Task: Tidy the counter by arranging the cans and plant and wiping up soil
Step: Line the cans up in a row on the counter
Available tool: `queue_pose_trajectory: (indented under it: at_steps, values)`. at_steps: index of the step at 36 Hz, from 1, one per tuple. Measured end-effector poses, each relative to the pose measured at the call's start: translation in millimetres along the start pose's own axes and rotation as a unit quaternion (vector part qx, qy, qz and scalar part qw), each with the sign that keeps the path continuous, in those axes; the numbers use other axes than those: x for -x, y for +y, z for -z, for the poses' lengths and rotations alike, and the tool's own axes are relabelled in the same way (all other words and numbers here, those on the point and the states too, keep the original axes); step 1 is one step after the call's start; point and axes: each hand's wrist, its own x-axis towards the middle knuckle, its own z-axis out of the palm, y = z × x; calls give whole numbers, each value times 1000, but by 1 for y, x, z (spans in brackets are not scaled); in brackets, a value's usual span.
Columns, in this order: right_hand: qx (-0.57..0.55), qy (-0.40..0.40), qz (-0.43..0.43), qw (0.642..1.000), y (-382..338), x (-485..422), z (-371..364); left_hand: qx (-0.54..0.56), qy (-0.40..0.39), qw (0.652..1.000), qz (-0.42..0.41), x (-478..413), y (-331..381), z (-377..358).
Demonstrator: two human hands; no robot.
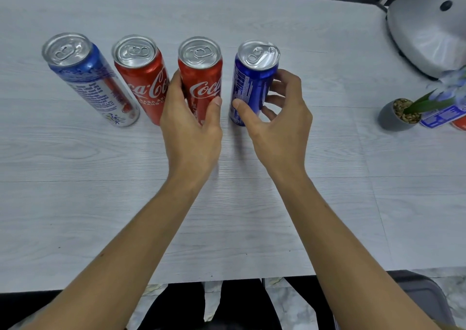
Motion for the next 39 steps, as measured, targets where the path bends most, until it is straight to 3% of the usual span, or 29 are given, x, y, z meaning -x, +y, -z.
queue_pose_trajectory:
  at_steps: [20,26,31,39]
  values:
    - [99,-65,-63,991,13,20,17,-27,-34,997,64,46,-19,19]
    - [177,-148,-34,972,16,34,43,-97,-114,989,5,65,-20,36]
    - [234,-198,1,952,22,44,72,-186,-240,950,-69,73,-20,39]
    - [275,-195,27,941,34,64,125,-257,-321,897,-161,88,-10,19]
